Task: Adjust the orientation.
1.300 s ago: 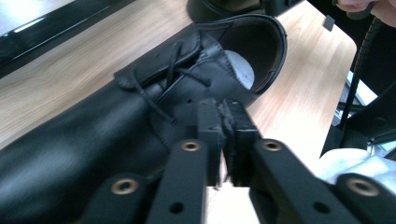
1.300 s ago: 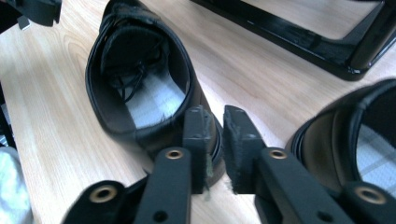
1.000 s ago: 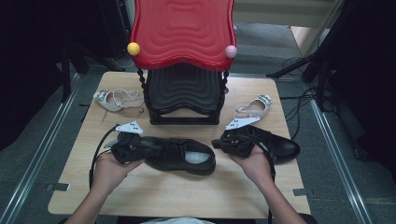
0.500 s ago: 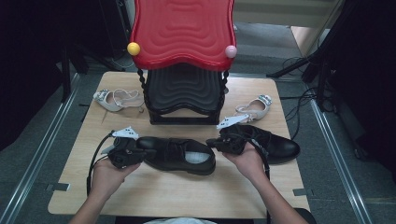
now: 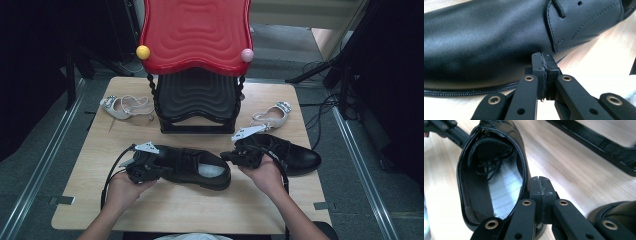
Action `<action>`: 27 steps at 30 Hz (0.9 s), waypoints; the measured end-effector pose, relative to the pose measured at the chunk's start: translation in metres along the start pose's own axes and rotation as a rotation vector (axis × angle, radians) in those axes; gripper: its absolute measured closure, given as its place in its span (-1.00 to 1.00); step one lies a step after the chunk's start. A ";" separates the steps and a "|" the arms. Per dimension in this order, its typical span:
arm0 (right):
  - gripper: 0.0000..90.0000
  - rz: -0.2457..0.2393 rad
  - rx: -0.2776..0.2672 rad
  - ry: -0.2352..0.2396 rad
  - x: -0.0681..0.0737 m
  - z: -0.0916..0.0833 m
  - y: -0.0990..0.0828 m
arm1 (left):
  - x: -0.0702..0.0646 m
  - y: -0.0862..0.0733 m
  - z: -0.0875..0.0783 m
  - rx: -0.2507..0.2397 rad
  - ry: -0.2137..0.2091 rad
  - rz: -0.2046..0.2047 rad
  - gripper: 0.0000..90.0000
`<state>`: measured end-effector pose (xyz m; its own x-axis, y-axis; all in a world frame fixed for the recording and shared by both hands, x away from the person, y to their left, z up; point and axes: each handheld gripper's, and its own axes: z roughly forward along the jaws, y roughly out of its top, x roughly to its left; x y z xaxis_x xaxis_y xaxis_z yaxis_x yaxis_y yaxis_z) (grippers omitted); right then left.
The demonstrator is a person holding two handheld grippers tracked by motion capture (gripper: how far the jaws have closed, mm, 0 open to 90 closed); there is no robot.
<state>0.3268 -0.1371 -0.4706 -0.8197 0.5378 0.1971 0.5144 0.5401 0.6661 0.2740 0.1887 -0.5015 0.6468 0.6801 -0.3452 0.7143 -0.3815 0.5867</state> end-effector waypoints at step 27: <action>1.00 0.099 0.023 0.028 0.041 -0.019 -0.034 | 0.000 0.022 0.021 0.007 -0.033 -0.028 0.97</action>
<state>0.2709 -0.1464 -0.4715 -0.7712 0.5712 0.2809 0.5984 0.5001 0.6259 0.2952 0.1678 -0.5040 0.6348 0.6695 -0.3858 0.7341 -0.3667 0.5715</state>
